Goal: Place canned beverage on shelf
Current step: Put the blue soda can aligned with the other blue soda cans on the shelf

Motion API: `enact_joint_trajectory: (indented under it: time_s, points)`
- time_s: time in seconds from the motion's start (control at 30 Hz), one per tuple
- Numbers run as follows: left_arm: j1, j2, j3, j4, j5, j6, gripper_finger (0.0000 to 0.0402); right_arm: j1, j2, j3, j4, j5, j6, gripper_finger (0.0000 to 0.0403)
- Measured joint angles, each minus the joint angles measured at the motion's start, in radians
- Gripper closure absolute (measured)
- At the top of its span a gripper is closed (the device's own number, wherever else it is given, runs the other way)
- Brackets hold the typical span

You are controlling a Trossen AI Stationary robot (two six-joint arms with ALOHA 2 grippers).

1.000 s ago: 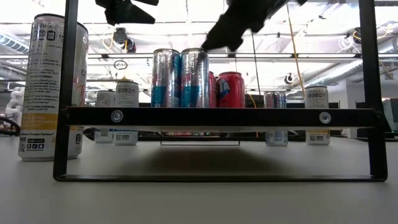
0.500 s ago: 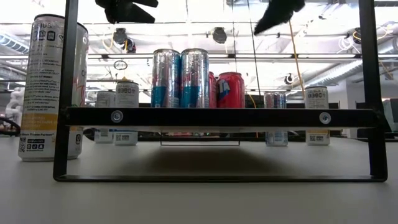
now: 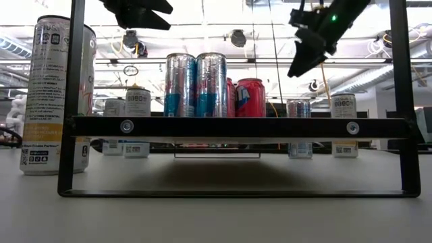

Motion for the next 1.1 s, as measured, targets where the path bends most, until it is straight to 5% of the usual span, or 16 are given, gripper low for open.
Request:
enact_joint_trajectory:
  time_s: [0.27, 1.1]
  points:
    - [0.001, 0.000, 0.000, 0.002, 0.001, -0.002, 0.0063, -0.119, -0.001, -0.100, 0.135, 0.002, 0.022, 0.0057]
    - [0.001, 0.000, 0.000, -0.034, -0.002, -0.028, 0.0063, -0.197, 0.045, -0.137, 0.156, -0.084, 0.229, 0.0052]
